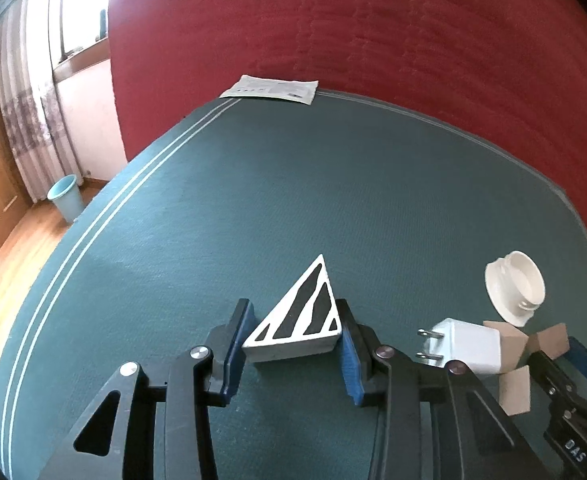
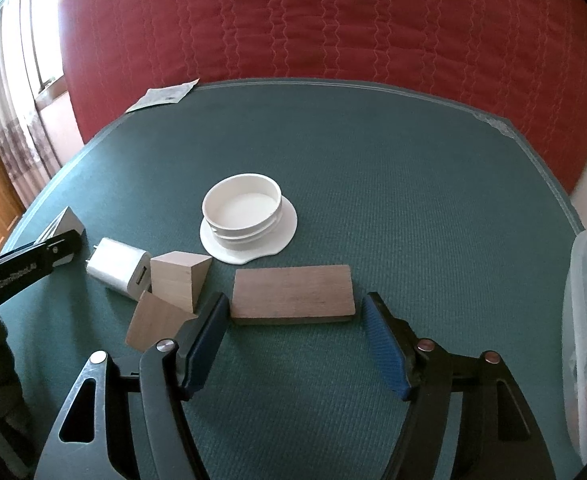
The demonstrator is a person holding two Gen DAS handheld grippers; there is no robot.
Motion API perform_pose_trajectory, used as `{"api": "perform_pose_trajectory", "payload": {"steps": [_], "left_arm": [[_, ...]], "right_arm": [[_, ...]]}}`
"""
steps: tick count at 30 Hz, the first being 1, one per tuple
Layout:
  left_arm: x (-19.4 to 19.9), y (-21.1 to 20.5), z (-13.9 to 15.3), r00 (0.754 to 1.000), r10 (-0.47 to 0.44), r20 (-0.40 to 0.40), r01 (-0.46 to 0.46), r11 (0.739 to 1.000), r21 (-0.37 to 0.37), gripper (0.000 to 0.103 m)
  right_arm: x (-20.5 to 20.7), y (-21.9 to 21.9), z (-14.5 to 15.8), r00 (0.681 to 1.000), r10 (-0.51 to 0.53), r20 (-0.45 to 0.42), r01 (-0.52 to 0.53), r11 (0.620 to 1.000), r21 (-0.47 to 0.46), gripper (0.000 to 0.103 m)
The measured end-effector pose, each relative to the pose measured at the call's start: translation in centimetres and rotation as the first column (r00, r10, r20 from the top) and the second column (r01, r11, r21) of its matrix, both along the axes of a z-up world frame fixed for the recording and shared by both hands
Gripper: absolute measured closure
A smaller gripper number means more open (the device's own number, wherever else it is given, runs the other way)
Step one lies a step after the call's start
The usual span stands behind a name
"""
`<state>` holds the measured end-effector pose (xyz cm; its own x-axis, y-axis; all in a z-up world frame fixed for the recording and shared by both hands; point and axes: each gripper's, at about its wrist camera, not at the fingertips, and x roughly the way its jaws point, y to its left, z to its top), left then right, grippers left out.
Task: Organize rigid objects
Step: 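Grasp the brown plank with the right gripper and lift it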
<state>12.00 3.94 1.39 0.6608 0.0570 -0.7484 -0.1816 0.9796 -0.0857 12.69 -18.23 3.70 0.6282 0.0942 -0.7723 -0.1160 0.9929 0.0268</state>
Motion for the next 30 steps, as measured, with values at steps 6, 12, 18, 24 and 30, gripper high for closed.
{"api": "perform_pose_trajectory", "payload": {"steps": [6, 12, 18, 24, 30], "left_arm": [[-0.5, 0.1, 0.9, 1.000, -0.001, 0.030, 0.001, 1.000, -0.015, 0.061], [-0.8, -0.3, 1.6, 0.999, -0.007, 0.048, 0.008, 1.000, -0.017, 0.061], [-1.2, -0.8, 2.1, 0.998, -0.016, 0.061, 0.018, 1.000, -0.019, 0.061], [-2.3, -1.9, 3.1, 0.995, -0.051, 0.090, 0.053, 0.998, -0.022, 0.061], [-3.5, -3.9, 4.0, 0.988, -0.106, 0.115, 0.109, 0.994, -0.019, 0.061]], "right_arm": [[0.0, -0.6, 0.1, 1.000, -0.011, 0.008, 0.011, 0.999, 0.041, 0.042], [-1.1, -1.5, 0.4, 0.999, -0.030, 0.012, 0.029, 0.996, 0.084, 0.043], [-3.4, -3.1, 0.9, 0.998, -0.065, 0.015, 0.063, 0.990, 0.124, 0.043], [-5.6, -5.0, 2.8, 0.993, -0.109, 0.053, 0.098, 0.980, 0.172, 0.043], [-7.7, -7.0, 4.7, 0.983, -0.154, 0.096, 0.134, 0.973, 0.190, 0.042]]}}
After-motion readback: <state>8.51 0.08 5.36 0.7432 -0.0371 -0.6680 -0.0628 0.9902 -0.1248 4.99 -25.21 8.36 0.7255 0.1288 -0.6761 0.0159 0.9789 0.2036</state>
